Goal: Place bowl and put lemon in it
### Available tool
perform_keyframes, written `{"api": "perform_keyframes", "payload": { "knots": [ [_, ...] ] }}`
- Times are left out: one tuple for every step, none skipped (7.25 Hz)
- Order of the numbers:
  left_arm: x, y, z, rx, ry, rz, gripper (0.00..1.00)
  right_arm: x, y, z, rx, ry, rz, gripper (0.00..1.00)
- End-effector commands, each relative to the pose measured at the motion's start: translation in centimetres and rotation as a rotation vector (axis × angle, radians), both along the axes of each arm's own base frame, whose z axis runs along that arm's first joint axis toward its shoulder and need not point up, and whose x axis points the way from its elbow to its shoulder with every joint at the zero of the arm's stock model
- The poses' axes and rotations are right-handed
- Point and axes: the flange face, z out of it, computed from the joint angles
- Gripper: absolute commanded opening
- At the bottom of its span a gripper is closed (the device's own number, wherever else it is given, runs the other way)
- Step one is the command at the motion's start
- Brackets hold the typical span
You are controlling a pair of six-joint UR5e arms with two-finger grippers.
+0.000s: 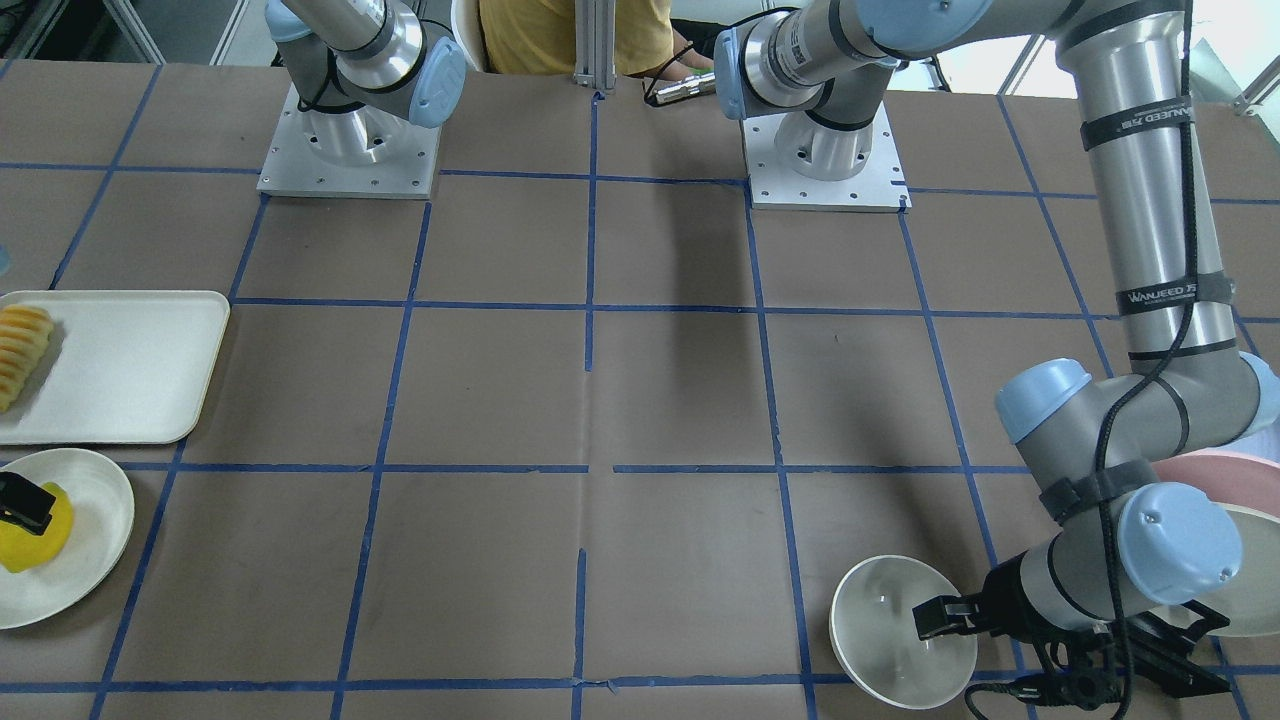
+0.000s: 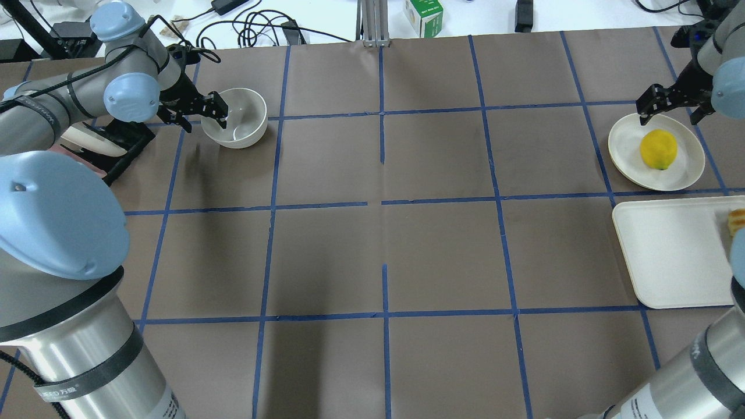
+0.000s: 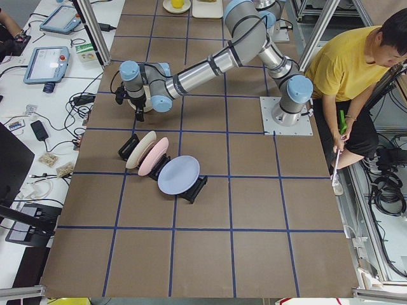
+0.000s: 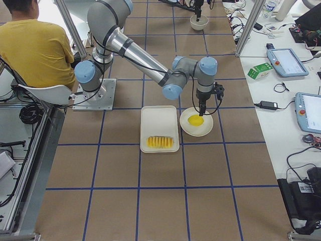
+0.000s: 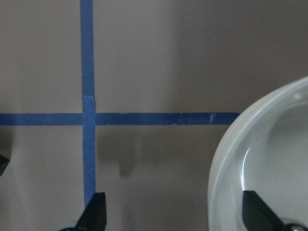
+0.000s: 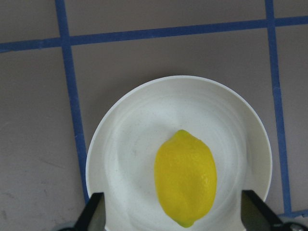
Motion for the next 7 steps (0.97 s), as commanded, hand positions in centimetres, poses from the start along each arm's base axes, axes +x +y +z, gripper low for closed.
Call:
{"api": "perform_keyframes", "payload": {
  "knots": [
    [-0.3, -0.3, -0.3, 0.005, 0.041, 0.031, 0.38, -1.4, 0.1, -3.3, 0.041, -0.006, -0.032, 1.0],
    [-0.3, -0.3, 0.0, 0.006, 0.035, 0.031, 0.14, -1.6, -0.1, -4.4, 0.057, -0.011, -0.025, 1.0],
    [0.1, -0.1, 0.0, 0.018, 0.001, 0.03, 0.09, -1.6, 0.1, -4.6, 0.064, -0.013, -0.015, 1.0],
    [0.2, 0.1, 0.0, 0.037, -0.013, 0.032, 0.0, -1.7, 0.1, -5.0, 0.068, -0.015, -0.017, 1.0],
    [0.2, 0.3, 0.6, 0.042, -0.012, 0.032, 0.0, -2.0, -0.3, -5.9, 0.077, -0.019, -0.03, 1.0],
    [0.1, 0.5, 1.3, 0.052, -0.008, 0.033, 0.0, -2.1, -0.3, -6.4, 0.082, -0.019, -0.05, 0.52],
    [-0.6, 0.8, 2.0, 0.063, -0.004, 0.032, 0.0, -2.3, 0.0, -6.3, 0.105, 0.006, -0.109, 0.01]
  ]
}}
